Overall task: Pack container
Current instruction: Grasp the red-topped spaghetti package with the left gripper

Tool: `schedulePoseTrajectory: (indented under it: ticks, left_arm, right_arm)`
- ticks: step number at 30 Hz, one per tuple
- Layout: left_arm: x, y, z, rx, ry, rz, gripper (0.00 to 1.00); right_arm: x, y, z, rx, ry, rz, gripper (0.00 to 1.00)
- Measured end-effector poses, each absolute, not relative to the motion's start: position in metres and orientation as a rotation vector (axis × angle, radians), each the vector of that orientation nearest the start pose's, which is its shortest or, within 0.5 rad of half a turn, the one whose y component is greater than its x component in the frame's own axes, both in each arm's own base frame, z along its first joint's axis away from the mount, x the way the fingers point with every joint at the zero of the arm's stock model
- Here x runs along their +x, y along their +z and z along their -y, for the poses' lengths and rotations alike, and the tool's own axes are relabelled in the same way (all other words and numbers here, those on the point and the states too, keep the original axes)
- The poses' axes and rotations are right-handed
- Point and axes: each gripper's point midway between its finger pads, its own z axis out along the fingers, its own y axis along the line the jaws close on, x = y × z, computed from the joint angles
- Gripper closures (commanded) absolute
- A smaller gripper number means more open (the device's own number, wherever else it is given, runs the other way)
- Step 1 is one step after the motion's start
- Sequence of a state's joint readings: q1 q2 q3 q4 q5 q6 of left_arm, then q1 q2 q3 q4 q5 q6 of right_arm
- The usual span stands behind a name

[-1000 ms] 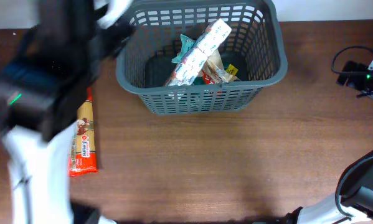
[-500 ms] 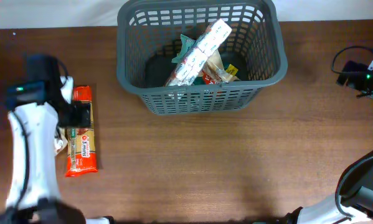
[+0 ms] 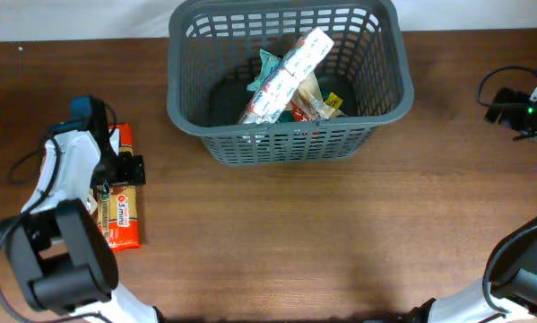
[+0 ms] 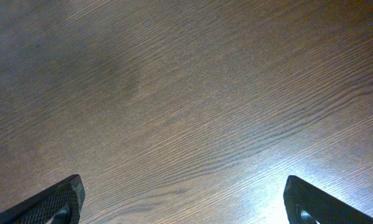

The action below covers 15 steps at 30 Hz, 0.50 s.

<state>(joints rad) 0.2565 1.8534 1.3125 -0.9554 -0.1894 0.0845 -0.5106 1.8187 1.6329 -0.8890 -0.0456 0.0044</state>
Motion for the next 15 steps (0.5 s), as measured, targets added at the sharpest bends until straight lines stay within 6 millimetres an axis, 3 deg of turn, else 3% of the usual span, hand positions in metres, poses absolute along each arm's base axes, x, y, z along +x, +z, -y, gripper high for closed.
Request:
schedulePoseTrajectory:
  ticks: [11, 13, 15]
  left_arm:
    - [0.353, 0.006, -0.126, -0.277, 0.302, -3.076, 0.05]
    - [0.355, 0.005, -0.126, -0.283, 0.295, -3.071, 0.19]
    - [0.356, 0.003, -0.127, -0.289, 0.292, -3.069, 0.43]
  right_arm:
    - [0.4, 0.167, 0.215, 0.659, -0.109, -2.565, 0.01]
    - [0.4, 0.167, 0.215, 0.658, -0.109, -2.565, 0.01]
    - [0.4, 0.167, 0.215, 0.659, -0.109, -2.564, 0.01]
